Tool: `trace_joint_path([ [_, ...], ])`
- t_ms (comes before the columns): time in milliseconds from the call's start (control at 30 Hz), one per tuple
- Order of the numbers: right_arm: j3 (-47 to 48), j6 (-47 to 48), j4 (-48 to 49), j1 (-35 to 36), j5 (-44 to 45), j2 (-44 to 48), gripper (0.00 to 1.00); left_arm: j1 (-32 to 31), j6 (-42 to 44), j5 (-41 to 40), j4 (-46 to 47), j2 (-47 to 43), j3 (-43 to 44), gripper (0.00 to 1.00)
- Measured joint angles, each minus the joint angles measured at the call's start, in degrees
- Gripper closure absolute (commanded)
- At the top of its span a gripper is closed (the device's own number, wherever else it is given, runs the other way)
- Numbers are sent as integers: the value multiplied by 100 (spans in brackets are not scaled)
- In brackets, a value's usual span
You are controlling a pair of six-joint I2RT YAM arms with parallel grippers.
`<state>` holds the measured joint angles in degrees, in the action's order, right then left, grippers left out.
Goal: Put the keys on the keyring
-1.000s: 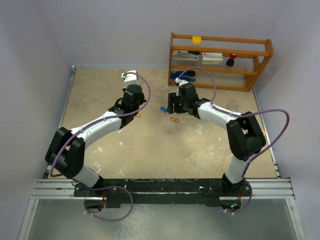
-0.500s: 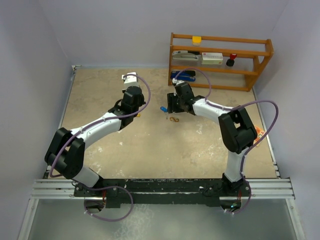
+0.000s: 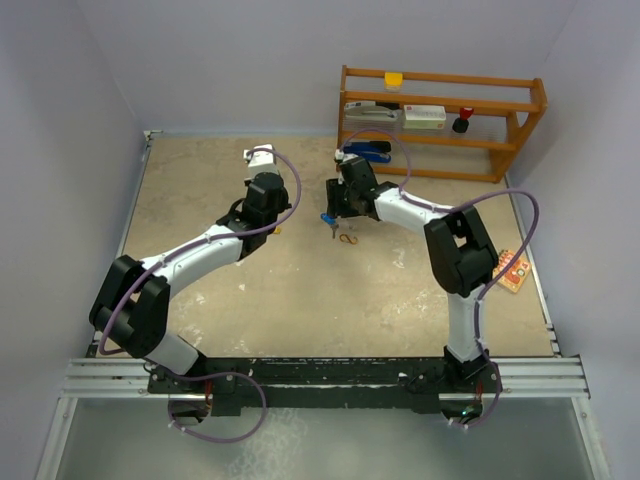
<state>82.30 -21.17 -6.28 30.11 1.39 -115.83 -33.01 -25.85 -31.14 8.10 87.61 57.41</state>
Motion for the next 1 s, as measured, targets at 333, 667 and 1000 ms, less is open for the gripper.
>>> trace_joint_path([
  [333, 442, -11, -225, 264, -92, -481, 46, 0, 15, -9, -2, 0, -2, 100],
  [667, 619, -26, -402, 321, 50, -656, 56, 0, 55, -24, 0, 0, -15, 100],
  [1000, 511, -55, -407, 321, 120, -634, 80, 0, 55, -24, 0, 0, -15, 100],
])
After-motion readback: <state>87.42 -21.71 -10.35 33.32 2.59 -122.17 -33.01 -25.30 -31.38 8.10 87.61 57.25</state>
